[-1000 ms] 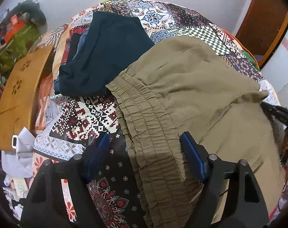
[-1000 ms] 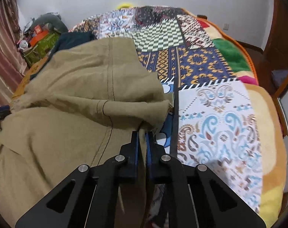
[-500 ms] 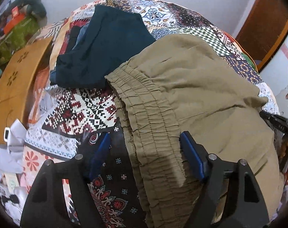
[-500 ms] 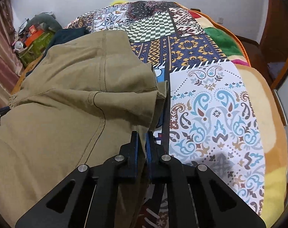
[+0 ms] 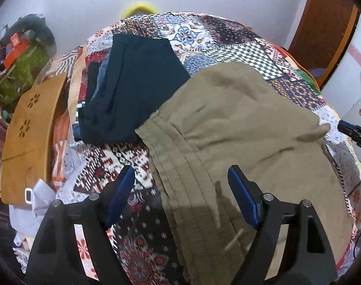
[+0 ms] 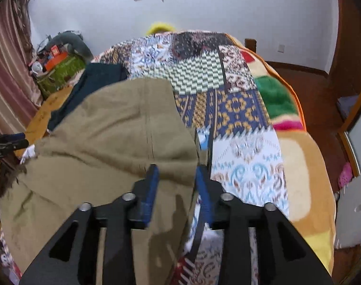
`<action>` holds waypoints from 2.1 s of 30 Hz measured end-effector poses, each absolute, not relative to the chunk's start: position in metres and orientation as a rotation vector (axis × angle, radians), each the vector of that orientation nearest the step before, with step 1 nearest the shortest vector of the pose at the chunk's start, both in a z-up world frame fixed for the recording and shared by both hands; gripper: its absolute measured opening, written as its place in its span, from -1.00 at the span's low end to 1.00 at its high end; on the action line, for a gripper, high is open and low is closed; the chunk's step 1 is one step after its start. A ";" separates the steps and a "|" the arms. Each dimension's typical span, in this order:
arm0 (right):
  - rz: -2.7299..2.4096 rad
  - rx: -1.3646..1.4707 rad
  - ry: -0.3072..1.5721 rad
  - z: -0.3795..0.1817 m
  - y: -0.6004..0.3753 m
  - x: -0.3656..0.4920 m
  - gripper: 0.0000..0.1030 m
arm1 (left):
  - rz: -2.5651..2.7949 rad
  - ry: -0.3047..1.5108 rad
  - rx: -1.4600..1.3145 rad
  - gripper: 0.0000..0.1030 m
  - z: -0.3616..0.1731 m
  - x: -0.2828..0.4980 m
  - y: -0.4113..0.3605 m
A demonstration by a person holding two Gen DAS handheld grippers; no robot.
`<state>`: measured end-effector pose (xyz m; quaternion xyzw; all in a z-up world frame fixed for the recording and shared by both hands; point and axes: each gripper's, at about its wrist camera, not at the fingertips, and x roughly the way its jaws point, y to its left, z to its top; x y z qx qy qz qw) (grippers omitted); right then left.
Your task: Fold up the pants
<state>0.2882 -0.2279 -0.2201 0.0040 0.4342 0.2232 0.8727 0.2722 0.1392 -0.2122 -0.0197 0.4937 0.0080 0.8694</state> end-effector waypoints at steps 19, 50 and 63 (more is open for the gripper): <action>0.537 -0.029 1.082 -0.282 -0.201 0.344 -0.45 | -0.034 1.170 -0.140 0.63 -0.266 0.311 0.146; 0.489 -0.079 0.987 -0.240 -0.197 0.339 -0.54 | 0.062 1.024 -0.093 0.23 -0.221 0.291 0.170; 0.581 -0.065 0.858 -0.201 -0.153 0.385 -0.05 | 0.148 1.113 -0.217 0.38 -0.258 0.358 0.212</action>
